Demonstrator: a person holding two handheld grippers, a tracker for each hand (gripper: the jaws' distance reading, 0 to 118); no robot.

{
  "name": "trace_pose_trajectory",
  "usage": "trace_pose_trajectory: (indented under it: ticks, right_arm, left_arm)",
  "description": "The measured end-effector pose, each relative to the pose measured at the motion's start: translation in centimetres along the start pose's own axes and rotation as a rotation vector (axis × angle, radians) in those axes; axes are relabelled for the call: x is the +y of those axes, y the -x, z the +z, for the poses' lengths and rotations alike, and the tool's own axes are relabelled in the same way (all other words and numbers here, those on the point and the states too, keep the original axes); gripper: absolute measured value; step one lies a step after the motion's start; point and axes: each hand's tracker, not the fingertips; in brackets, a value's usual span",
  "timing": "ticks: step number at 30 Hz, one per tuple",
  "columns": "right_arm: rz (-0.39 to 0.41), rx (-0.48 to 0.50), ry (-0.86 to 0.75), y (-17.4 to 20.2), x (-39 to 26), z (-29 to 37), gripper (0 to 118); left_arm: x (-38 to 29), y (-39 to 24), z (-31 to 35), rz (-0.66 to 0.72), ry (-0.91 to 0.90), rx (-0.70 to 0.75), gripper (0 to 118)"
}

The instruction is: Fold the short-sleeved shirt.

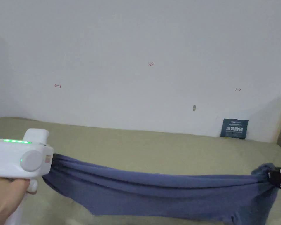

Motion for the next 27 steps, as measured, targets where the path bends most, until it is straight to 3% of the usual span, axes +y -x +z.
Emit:
trace_pose_trajectory:
  ticks: [3, 7, 12, 21, 22, 23, 24, 25, 26, 27]
  right_arm:
    - [-0.025, 0.016, 0.051, -0.8, -6.4, 2.6, 4]
    - [-0.120, 0.030, 0.115, -1.9, -14.9, 7.1, 4]
    - [-0.121, 0.030, 0.185, -2.8, -22.7, 11.4, 4]
    - [-0.140, 0.038, 0.234, -2.7, -27.1, 13.2, 4]
    - [-0.146, 0.039, 0.233, -2.7, -27.0, 13.1, 7]
    - [-0.144, 0.031, 0.240, -2.6, -26.9, 13.0, 22]
    - [-0.145, 0.028, 0.241, -2.5, -26.9, 13.0, 49]
    - [-0.145, 0.029, 0.240, -2.5, -27.0, 13.1, 65]
    - [-0.157, 0.019, 0.228, -2.7, -26.9, 13.3, 65]
    - [-0.159, 0.018, 0.224, -2.7, -26.8, 13.5, 65]
  left_arm:
    - [-5.9, 0.7, 1.6, -0.001, 0.078, -0.015, 0]
    - [-13.6, 1.9, 4.6, 0.018, 0.144, -0.056, 0]
    - [-20.6, 3.7, 7.9, 0.072, 0.207, -0.066, 0]
    - [-24.1, 4.5, 9.6, 0.066, 0.243, -0.094, 0]
    - [-24.1, 4.5, 9.5, 0.065, 0.246, -0.094, 0]
    - [-24.1, 4.3, 9.8, 0.071, 0.246, -0.098, 0]
    - [-24.1, 4.3, 9.8, 0.079, 0.249, -0.109, 0]
    - [-24.2, 4.3, 9.8, 0.088, 0.246, -0.114, 3]
    - [-24.3, 4.4, 9.8, 0.093, 0.239, -0.111, 12]
    - [-24.5, 4.4, 9.7, 0.101, 0.229, -0.098, 39]
